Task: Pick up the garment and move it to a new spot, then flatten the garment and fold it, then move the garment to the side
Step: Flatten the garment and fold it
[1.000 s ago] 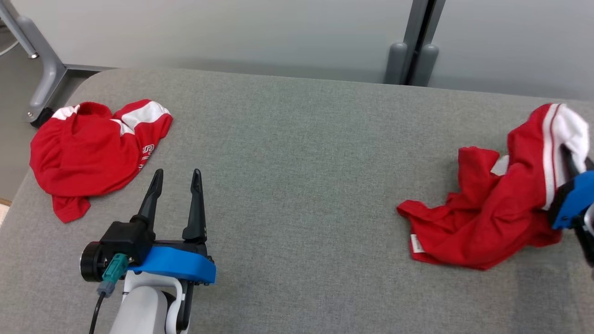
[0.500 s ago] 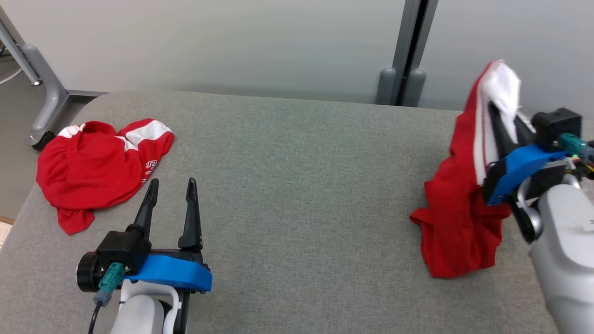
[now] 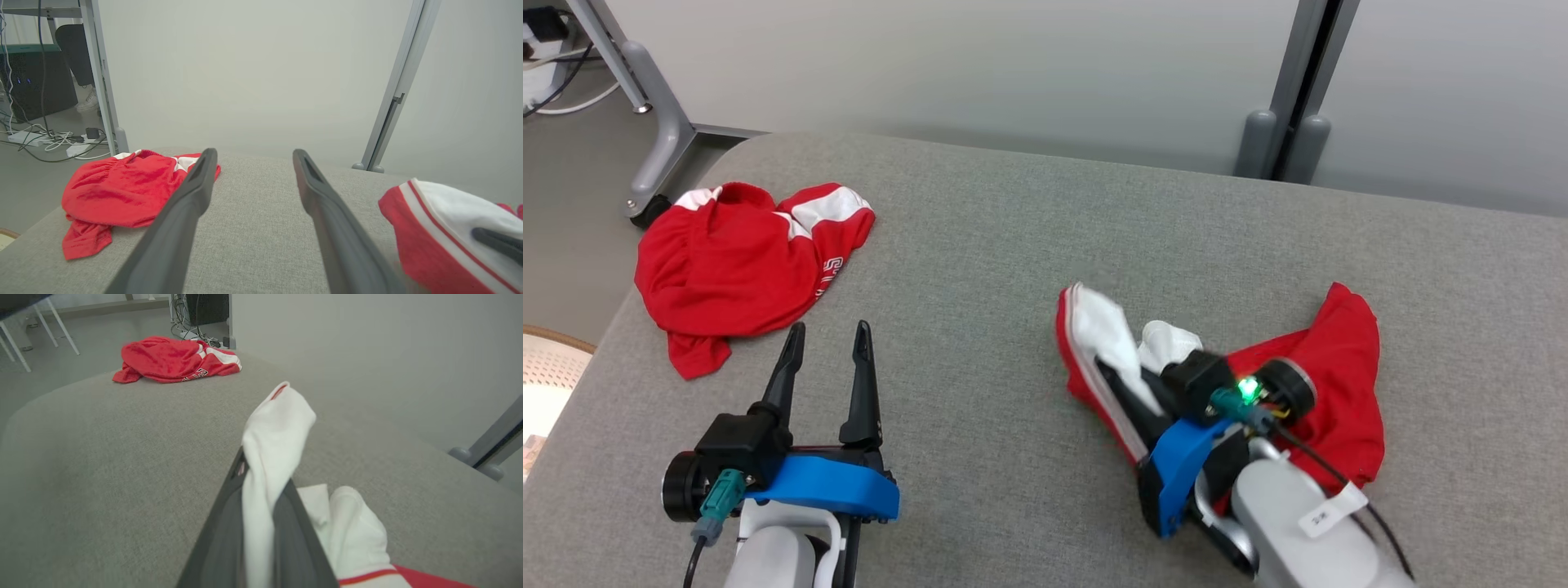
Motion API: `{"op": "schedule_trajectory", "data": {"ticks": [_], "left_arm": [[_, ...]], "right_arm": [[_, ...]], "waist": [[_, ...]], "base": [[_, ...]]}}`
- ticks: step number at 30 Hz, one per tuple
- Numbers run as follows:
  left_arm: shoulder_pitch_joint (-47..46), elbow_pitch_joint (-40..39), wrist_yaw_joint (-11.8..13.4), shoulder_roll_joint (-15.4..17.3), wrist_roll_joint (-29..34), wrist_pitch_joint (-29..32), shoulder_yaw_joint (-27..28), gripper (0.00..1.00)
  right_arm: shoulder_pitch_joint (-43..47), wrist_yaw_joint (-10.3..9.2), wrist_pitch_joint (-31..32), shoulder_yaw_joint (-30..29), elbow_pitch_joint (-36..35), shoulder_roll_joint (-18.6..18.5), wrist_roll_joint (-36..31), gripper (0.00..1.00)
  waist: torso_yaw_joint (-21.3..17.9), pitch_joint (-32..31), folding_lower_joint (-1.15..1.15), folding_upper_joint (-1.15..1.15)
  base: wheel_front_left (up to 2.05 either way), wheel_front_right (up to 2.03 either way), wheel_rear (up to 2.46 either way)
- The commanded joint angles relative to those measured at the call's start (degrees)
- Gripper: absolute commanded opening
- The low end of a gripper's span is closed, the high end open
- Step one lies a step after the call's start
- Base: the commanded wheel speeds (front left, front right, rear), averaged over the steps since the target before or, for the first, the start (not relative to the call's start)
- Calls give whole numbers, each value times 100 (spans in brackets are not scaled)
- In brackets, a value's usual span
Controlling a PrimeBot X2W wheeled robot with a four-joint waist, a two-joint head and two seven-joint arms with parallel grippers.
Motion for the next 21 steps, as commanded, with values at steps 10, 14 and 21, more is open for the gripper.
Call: {"op": "schedule_trajectory", "data": {"ticks": [10,14,21], "left_arm": [[65,-17,98,-13,-34,-16,36,100],[118,-43,98,-13,-1,-16,74,100],[258,-97,84,19,39,-16,190,100]], "right_arm": [[517,3,-415,1071,-78,63,757,100],[456,3,-556,678,-251,63,636,100],[503,3,-487,-745,-656,-289,144,100]], "waist": [[-179,-6,0,0],[-337,-74,0,0],[-540,-163,0,0]], "base": [[0,0,0],[0,0,0],[0,0,0]]}}
